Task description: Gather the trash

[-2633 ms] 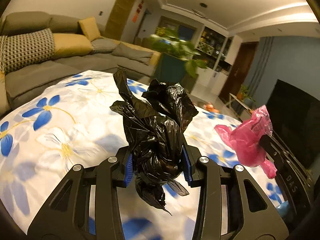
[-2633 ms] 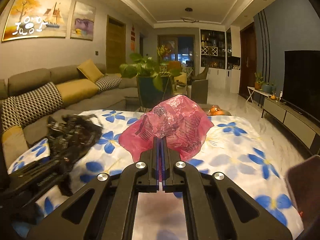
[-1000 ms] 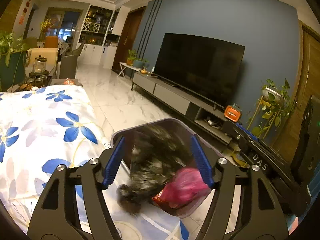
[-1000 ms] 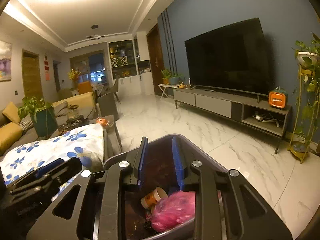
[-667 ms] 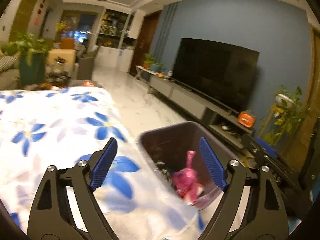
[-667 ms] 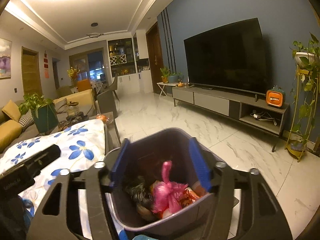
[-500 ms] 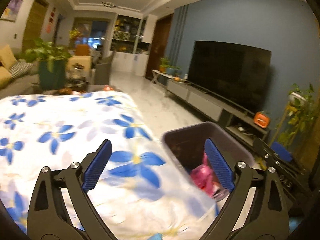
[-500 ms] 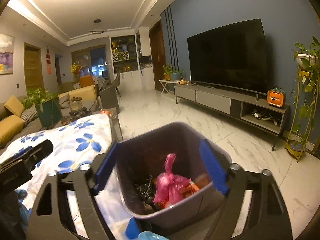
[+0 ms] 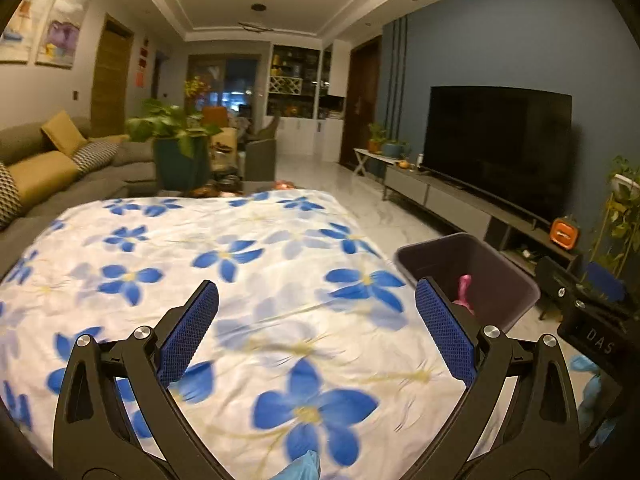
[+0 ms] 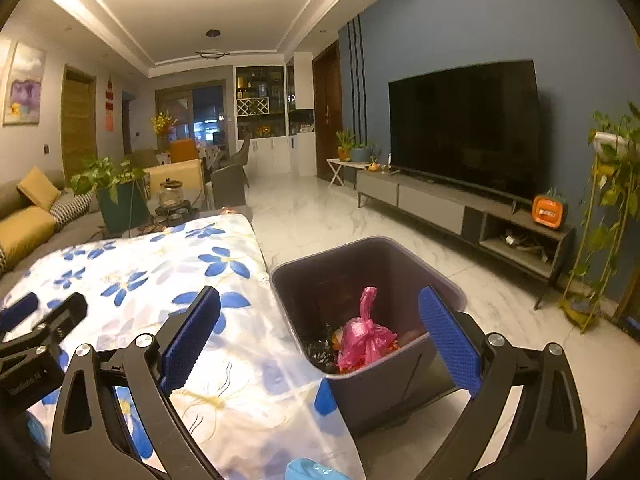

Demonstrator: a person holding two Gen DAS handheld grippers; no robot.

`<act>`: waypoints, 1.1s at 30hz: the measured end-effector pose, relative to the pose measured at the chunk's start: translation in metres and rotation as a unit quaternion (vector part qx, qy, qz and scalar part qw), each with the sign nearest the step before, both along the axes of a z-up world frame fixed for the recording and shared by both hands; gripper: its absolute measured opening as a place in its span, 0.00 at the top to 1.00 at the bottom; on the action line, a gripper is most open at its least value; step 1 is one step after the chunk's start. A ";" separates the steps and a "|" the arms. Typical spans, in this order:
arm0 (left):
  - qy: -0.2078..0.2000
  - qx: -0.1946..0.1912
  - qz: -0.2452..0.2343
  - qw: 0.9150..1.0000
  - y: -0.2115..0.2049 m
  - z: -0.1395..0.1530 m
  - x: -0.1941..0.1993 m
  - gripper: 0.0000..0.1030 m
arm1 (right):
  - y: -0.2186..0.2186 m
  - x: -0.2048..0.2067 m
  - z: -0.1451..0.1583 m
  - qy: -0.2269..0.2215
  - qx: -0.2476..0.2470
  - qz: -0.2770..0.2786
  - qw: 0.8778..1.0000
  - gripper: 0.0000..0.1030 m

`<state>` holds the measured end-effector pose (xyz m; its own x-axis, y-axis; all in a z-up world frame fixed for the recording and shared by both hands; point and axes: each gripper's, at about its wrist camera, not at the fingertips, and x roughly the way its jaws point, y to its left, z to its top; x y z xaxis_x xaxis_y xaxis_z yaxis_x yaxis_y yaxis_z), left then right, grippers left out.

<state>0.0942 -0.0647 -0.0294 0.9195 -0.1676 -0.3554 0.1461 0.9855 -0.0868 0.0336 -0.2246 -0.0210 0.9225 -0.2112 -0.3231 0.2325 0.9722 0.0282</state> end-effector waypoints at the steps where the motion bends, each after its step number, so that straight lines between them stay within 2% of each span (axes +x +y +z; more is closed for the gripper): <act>1: -0.001 0.001 0.005 1.000 0.005 0.000 -0.006 0.06 | 0.006 -0.006 0.001 -0.003 -0.004 0.003 1.000 0.07; 10: 0.002 -0.008 0.035 0.999 0.043 0.001 -0.050 0.06 | 0.036 -0.039 0.013 0.001 -0.012 0.023 1.000 0.07; 18: -0.010 -0.010 0.052 0.999 0.061 0.002 -0.079 0.06 | 0.058 -0.060 0.010 0.004 -0.015 0.040 0.999 0.07; 33: -0.011 -0.013 0.058 0.998 0.067 0.003 -0.090 0.06 | 0.070 -0.069 0.010 0.000 -0.018 0.046 0.999 0.06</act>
